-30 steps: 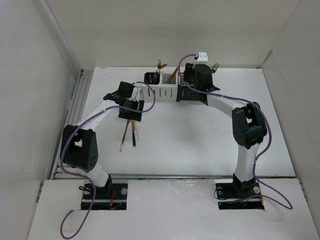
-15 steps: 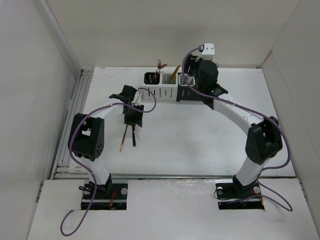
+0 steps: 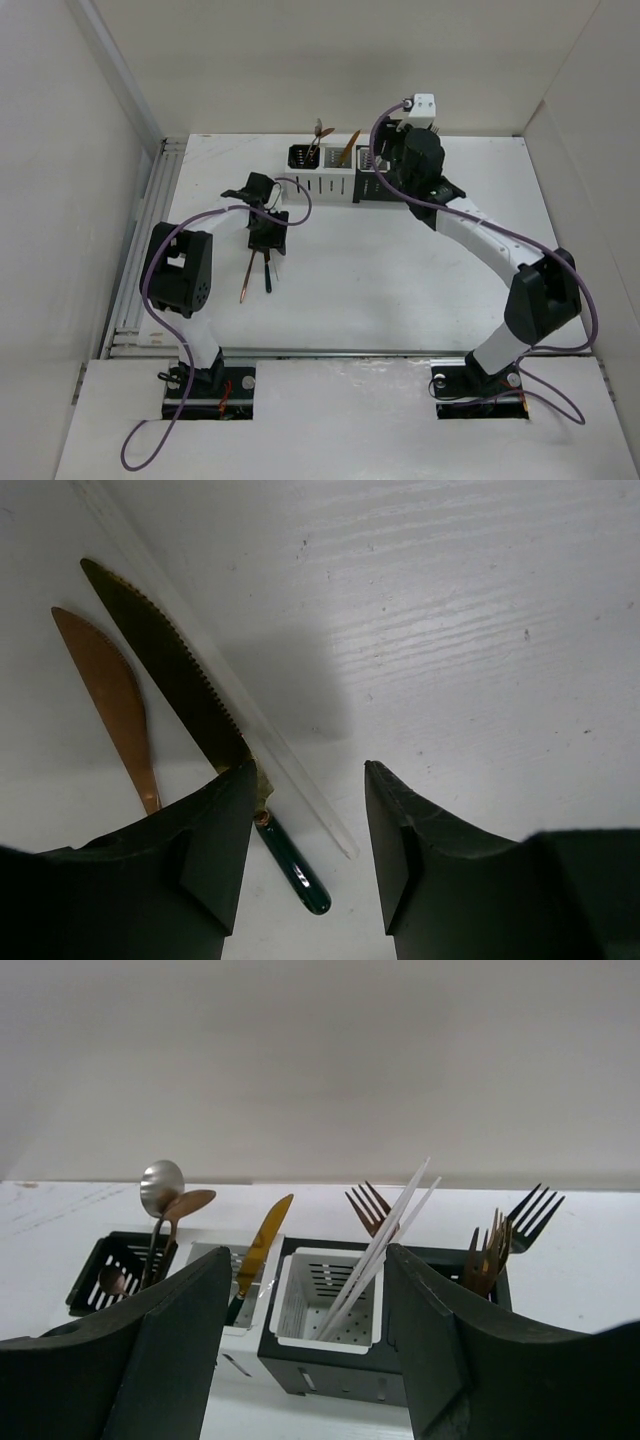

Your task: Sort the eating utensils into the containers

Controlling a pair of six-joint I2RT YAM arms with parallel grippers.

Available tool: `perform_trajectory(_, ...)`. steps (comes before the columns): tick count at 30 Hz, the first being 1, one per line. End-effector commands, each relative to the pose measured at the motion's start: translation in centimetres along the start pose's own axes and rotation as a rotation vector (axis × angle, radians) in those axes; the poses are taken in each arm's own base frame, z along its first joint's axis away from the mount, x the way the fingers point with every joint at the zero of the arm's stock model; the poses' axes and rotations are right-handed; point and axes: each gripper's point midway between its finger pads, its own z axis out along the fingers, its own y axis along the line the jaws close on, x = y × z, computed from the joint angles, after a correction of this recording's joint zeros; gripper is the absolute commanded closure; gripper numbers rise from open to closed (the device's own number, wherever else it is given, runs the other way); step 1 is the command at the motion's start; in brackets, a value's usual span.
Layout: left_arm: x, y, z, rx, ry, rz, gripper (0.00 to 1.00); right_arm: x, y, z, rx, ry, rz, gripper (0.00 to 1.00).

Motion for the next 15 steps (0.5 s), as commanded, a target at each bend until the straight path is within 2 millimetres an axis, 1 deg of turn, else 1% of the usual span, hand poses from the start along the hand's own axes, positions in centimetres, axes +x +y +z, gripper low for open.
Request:
perform_trajectory(1,1.0,0.5,-0.2,-0.027,0.024,-0.025,0.54,-4.5,-0.8,-1.7,0.012,-0.094,0.027,0.32)
perform_trajectory(3,1.2,0.7,0.6,-0.03,0.038,-0.027,0.54,-4.4,-1.3,-2.0,0.034,-0.094,0.027,0.32)
perform_trajectory(4,1.4,0.6,0.9,-0.018,0.051,-0.029,0.53,-4.9,-1.4,-2.2,0.034,-0.102,0.022,0.32)
perform_trajectory(5,1.6,0.5,1.6,-0.009,0.065,-0.031,0.53,-4.4,-1.4,-2.2,0.035,-0.093,0.017,0.32)
perform_trajectory(6,1.9,0.1,1.9,0.001,0.077,-0.024,0.53,-4.4,-1.7,-2.2,0.049,-0.094,0.006,0.32)
perform_trajectory(7,1.6,0.0,2.0,0.002,0.073,-0.024,0.53,-5.0,-2.0,-2.5,0.057,-0.105,0.011,0.32)
perform_trajectory(8,1.7,0.1,2.3,0.0,0.082,-0.025,0.53,-4.5,-2.1,-2.5,0.058,-0.095,-0.003,0.32)
perform_trajectory(9,1.1,-0.2,2.0,0.014,0.068,-0.023,0.53,-5.0,-2.3,-2.7,0.067,-0.105,-0.008,0.32)
perform_trajectory(10,0.4,-0.8,1.8,0.021,0.051,-0.009,0.53,-4.5,-2.4,-2.8,0.068,-0.097,-0.012,0.32)
perform_trajectory(11,0.6,-0.6,1.8,0.007,0.059,-0.011,0.53,-5.0,-2.6,-3.0,0.076,-0.105,-0.008,0.32)
perform_trajectory(12,0.2,-0.8,1.7,-0.001,0.047,0.002,0.53,-5.0,-2.6,-3.0,0.077,-0.105,-0.018,0.32)
perform_trajectory(14,0.0,-0.2,1.7,-0.037,0.039,0.003,0.52,-5.0,-3.0,-3.3,0.091,-0.106,-0.018,0.32)
perform_trajectory(15,-0.2,0.2,2.4,-0.053,0.04,0.011,0.5,-5.0,-3.3,-3.5,0.1,-0.106,-0.017,0.32)
